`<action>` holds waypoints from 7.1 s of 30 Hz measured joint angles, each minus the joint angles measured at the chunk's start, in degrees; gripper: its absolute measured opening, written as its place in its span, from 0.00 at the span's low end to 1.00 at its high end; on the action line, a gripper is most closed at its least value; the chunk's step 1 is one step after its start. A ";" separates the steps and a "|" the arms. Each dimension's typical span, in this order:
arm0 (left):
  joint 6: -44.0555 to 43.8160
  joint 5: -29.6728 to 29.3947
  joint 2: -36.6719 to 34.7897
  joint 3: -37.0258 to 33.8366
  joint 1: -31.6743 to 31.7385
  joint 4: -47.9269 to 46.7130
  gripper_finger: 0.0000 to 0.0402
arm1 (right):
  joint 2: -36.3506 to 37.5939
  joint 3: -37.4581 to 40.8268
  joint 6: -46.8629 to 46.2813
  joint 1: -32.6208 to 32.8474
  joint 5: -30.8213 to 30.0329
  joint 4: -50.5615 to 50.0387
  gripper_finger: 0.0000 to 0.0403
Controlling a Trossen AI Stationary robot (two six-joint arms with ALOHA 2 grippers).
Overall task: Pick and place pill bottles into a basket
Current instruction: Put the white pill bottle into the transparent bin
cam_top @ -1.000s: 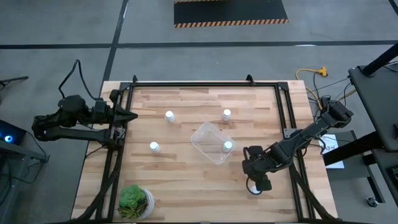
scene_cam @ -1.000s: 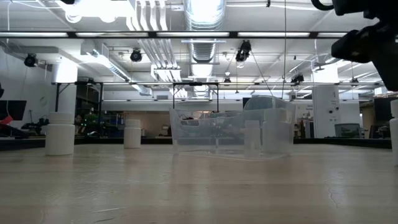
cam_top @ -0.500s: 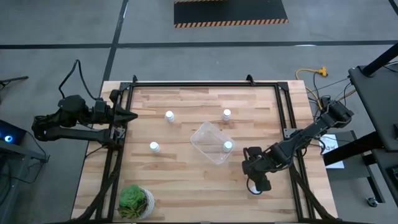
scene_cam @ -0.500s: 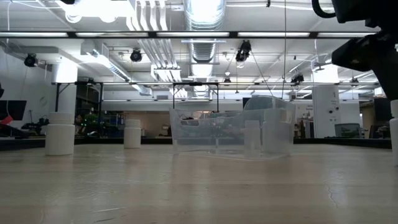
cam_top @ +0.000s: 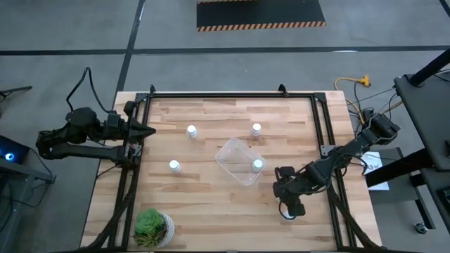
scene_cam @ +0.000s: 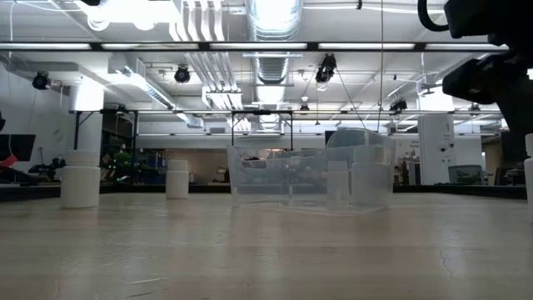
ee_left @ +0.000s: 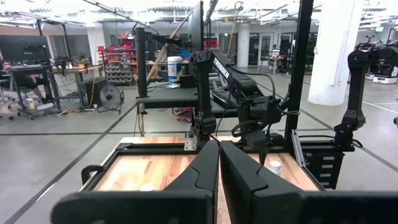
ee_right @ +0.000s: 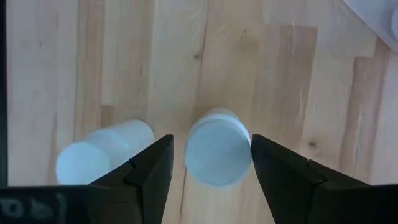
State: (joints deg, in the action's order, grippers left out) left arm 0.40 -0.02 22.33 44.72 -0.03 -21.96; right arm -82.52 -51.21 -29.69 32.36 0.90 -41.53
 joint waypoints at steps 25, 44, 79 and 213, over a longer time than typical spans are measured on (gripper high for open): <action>0.00 -0.02 0.00 0.00 0.02 0.00 0.00 | -0.04 2.72 -0.12 -0.02 0.40 4.19 0.49; 0.00 0.00 0.00 0.00 0.00 0.00 0.00 | -0.07 -0.21 2.25 -4.44 0.70 3.65 0.36; 0.00 0.01 0.00 0.00 0.00 0.00 0.00 | -12.86 -34.86 26.13 -22.18 2.20 -19.12 0.36; 0.00 0.00 0.00 -0.02 0.01 0.00 0.00 | -1.86 -22.57 -21.00 6.82 -7.12 -15.33 0.48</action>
State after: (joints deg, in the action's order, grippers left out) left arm 0.40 -0.01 22.33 44.71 -0.02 -21.96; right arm -84.38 -73.78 -50.68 39.18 -6.22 -56.86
